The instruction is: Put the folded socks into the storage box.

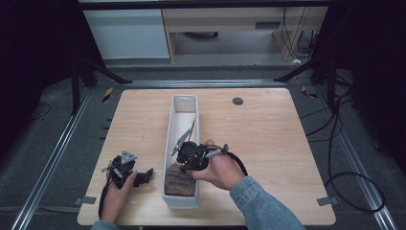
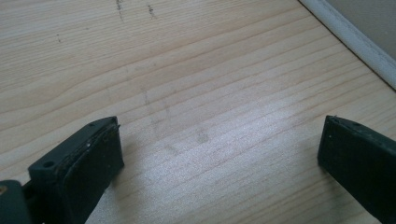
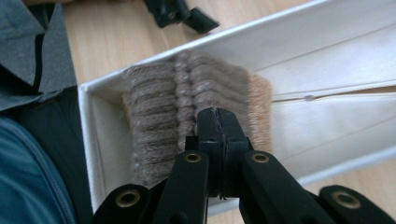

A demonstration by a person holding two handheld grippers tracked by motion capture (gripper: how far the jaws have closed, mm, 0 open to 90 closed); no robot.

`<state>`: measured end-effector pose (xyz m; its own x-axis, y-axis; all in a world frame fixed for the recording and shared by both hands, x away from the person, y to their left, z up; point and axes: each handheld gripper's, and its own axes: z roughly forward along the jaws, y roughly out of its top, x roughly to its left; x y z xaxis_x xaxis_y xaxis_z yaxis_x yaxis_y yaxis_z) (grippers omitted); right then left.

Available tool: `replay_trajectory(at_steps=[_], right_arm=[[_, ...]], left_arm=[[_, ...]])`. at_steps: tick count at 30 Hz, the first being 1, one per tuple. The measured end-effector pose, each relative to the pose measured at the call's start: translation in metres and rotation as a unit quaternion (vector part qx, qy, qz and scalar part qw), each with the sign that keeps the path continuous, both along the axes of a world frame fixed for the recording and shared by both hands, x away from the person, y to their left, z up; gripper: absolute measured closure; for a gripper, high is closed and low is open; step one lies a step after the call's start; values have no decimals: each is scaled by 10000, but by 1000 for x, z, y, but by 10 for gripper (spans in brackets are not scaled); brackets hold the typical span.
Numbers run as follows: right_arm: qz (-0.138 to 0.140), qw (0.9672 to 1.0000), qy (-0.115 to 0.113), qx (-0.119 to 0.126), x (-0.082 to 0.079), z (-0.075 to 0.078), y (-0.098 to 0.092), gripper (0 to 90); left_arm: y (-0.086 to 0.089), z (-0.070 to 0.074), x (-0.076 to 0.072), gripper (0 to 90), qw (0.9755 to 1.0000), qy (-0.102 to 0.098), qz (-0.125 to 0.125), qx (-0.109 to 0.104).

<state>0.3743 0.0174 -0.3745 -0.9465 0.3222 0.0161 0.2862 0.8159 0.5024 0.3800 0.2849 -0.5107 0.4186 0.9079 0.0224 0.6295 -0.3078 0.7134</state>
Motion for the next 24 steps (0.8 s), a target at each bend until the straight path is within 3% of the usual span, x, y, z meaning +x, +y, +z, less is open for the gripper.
replay_trajectory(at_steps=[11, 24], right_arm=[[343, 9990, 290, -63, -16, -15, 3, 900], [400, 9981, 365, -281, -20, -32, 11, 900]], left_arm=[[0, 0, 0, 0, 10000, 0, -1, 2], [0, 0, 0, 0, 10000, -1, 0, 0]])
